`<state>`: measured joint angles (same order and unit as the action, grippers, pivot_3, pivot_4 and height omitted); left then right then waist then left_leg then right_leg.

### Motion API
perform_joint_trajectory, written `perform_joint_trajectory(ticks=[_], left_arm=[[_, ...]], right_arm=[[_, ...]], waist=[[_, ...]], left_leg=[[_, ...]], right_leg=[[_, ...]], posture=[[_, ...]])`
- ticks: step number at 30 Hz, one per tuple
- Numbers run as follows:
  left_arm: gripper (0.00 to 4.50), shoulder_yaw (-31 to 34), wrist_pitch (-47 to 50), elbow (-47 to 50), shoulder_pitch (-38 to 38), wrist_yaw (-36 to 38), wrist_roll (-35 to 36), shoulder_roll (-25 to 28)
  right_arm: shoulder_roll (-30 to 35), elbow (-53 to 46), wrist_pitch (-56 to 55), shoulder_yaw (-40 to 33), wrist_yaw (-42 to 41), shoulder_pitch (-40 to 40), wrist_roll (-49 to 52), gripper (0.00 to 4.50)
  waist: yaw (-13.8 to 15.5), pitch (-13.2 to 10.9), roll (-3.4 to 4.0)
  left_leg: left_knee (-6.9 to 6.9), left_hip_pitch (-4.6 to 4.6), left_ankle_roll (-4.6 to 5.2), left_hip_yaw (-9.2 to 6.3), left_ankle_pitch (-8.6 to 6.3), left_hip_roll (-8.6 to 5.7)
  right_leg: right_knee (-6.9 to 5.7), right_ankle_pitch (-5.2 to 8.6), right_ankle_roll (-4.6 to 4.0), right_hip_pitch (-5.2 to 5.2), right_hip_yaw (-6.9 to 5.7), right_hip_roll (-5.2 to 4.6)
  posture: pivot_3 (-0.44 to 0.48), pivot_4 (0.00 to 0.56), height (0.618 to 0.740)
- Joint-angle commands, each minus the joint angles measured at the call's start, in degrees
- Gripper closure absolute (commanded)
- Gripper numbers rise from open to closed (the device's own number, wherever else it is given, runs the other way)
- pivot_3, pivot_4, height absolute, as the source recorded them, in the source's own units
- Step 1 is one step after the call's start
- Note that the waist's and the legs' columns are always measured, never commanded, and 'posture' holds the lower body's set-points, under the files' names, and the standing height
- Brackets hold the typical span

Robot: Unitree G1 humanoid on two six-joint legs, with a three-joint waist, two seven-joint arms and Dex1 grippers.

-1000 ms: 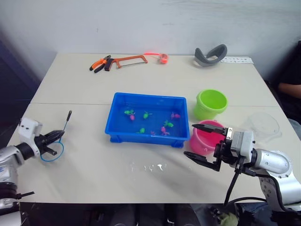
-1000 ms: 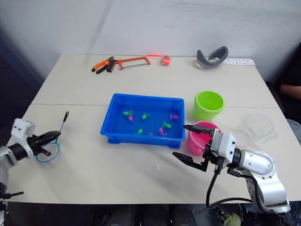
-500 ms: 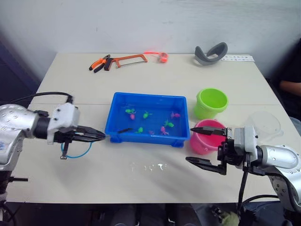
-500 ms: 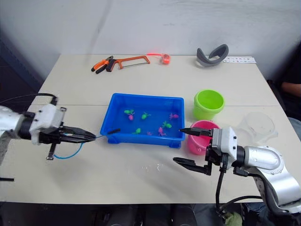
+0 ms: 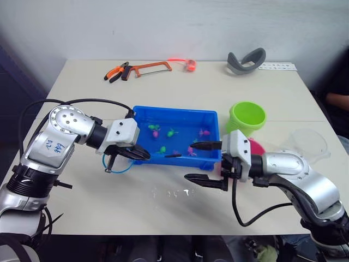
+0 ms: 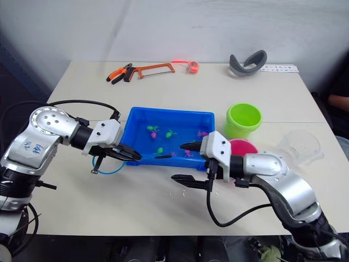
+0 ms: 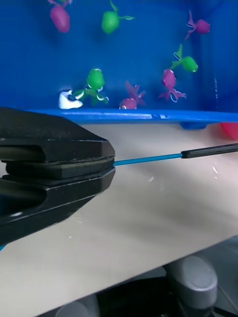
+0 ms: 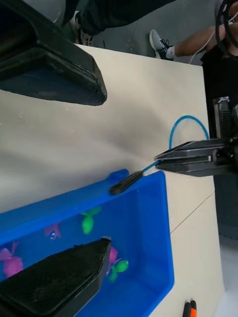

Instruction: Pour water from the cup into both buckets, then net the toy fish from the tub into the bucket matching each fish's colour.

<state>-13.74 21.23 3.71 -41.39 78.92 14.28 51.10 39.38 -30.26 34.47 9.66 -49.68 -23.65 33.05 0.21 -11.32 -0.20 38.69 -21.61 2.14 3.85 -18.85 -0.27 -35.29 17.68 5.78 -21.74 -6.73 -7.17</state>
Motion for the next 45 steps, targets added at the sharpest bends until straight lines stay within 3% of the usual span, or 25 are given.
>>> perform_joint_trajectory(ticks=[1, 16, 23, 28, 32, 33, 38, 41, 45], left_arm=[[4.46, 0.09, 1.53, 0.43, -2.08, -0.70, 0.22, -2.22], [4.46, 0.08, 3.71, 2.14, -3.37, 1.86, 0.55, -3.96], [4.46, -0.16, 4.04, 2.38, -3.03, 0.82, -0.27, -4.16], [4.50, -0.23, 4.21, 2.37, -2.94, 0.08, -0.64, -4.47], [4.50, 0.28, 4.45, 2.28, -3.12, -0.84, -0.79, -4.68], [4.50, 0.25, 4.31, 2.33, -3.05, -0.83, -0.90, -4.52], [4.50, 3.08, 8.12, 4.03, -1.38, -3.26, 1.75, -4.77], [3.62, 6.59, 9.57, 5.86, -0.09, -4.54, 5.22, -5.63], [1.83, 15.01, 7.31, 5.85, 1.34, -9.04, 10.92, -9.10]], right_arm=[[-0.11, 0.94, 0.62, 2.94, -1.54, -3.35, -2.40, 0.00], [-3.93, 7.53, 3.94, 7.45, -5.07, -12.72, -5.74, 0.00], [-5.92, 9.07, 4.38, 8.10, -4.90, -13.60, -6.74, 0.00], [-8.02, 11.41, 3.32, 7.94, -4.76, -14.61, -8.29, 2.11], [-8.50, 12.13, 2.80, 7.76, -5.34, -14.53, -9.08, 4.14], [-8.65, 12.19, 2.74, 7.67, -5.39, -14.43, -9.24, 4.34], [-8.55, 12.72, 1.17, 6.33, -6.32, -14.04, -9.43, 4.34], [-7.93, 12.97, 0.12, 4.35, -7.21, -13.87, -8.60, 4.50], [-6.28, 11.83, -2.62, 0.76, -10.82, -11.75, -5.98, 4.50]], waist=[[0.12, 0.00, 0.00], [-0.09, -0.01, 0.01], [-0.17, -0.01, 0.01], [-0.21, -0.01, 0.01], [-0.21, -0.01, 0.01], [-0.20, -0.01, 0.01], [-0.22, -0.01, 0.01], [-0.24, -0.01, 0.01], [-0.12, -0.01, 0.01]], left_leg=[[0.03, 0.00, 0.02, -0.02, -0.01, 0.00], [0.40, -0.21, 0.10, -0.11, -0.06, -0.02], [0.50, -0.76, 0.09, -0.05, -0.01, -0.04], [0.51, -0.76, 0.10, -0.01, 0.00, -0.04], [0.51, -0.76, 0.10, -0.02, 0.01, -0.04], [0.51, -0.76, 0.10, -0.02, 0.01, -0.04], [0.51, -0.76, 0.10, -0.02, 0.01, -0.04], [0.51, -0.76, 0.10, -0.03, 0.01, -0.04], [0.52, -0.76, 0.09, -0.06, 0.01, -0.03]], right_leg=[[-0.02, 0.00, 0.00, 0.02, 0.00, -0.02], [-0.24, 0.00, 0.01, -0.09, -0.07, -0.18], [-0.50, 0.00, 0.01, -0.74, -0.06, -0.02], [-0.51, 0.00, 0.01, -0.74, -0.09, 0.02], [-0.51, 0.00, 0.01, -0.74, -0.07, 0.02], [-0.51, 0.00, 0.01, -0.75, -0.06, 0.02], [-0.52, 0.00, 0.01, -0.75, -0.06, 0.03], [-0.54, 0.00, 0.01, -0.75, -0.01, 0.02], [-0.54, 0.00, 0.01, -0.74, -0.01, 0.00]], posture=[[0.000, 0.150, 0.740], [0.000, 0.150, 0.740], [0.000, 0.150, 0.740], [0.000, 0.150, 0.740], [0.000, 0.150, 0.740], [0.000, 0.150, 0.740], [0.000, 0.150, 0.740], [0.000, 0.150, 0.740], [0.000, 0.150, 0.740]])
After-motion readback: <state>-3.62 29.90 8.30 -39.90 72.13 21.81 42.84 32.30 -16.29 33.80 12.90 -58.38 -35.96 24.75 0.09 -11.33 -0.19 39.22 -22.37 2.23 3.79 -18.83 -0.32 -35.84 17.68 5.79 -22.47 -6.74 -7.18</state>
